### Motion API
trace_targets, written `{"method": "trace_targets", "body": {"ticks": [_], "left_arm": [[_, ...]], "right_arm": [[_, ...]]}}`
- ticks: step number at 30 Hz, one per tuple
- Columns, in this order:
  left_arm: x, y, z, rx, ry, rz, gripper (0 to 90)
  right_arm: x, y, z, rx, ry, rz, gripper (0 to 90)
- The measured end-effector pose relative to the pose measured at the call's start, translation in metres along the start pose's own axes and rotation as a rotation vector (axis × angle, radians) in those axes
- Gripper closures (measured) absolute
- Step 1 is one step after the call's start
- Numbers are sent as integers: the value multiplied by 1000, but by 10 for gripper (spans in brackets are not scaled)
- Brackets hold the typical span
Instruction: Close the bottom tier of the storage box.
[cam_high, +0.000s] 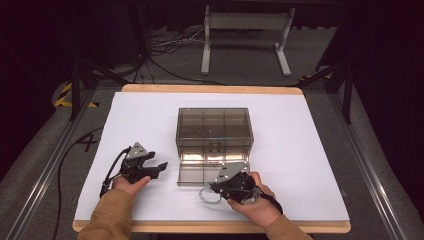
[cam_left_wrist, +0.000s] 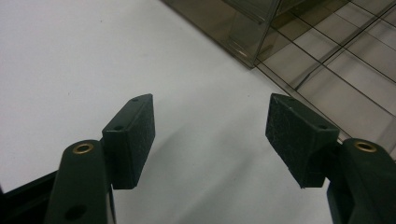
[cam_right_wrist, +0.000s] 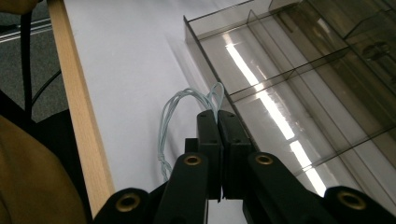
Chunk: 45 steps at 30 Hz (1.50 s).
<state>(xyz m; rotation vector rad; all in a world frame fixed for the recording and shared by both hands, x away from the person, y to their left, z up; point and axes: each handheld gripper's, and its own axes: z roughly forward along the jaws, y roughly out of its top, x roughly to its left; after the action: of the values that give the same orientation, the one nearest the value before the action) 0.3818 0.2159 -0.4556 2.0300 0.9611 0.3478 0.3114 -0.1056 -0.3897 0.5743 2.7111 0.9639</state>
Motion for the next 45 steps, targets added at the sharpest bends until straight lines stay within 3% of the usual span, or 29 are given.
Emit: {"method": "trace_targets", "body": {"ticks": [21,45], "left_arm": [[0,0,0,5,5,5,339],[0,0,1,3,3,1,340]], "right_arm": [[-16,8,-15,-50,-86,70,895],[-36,26,-17,-15,-169,82,895]]}}
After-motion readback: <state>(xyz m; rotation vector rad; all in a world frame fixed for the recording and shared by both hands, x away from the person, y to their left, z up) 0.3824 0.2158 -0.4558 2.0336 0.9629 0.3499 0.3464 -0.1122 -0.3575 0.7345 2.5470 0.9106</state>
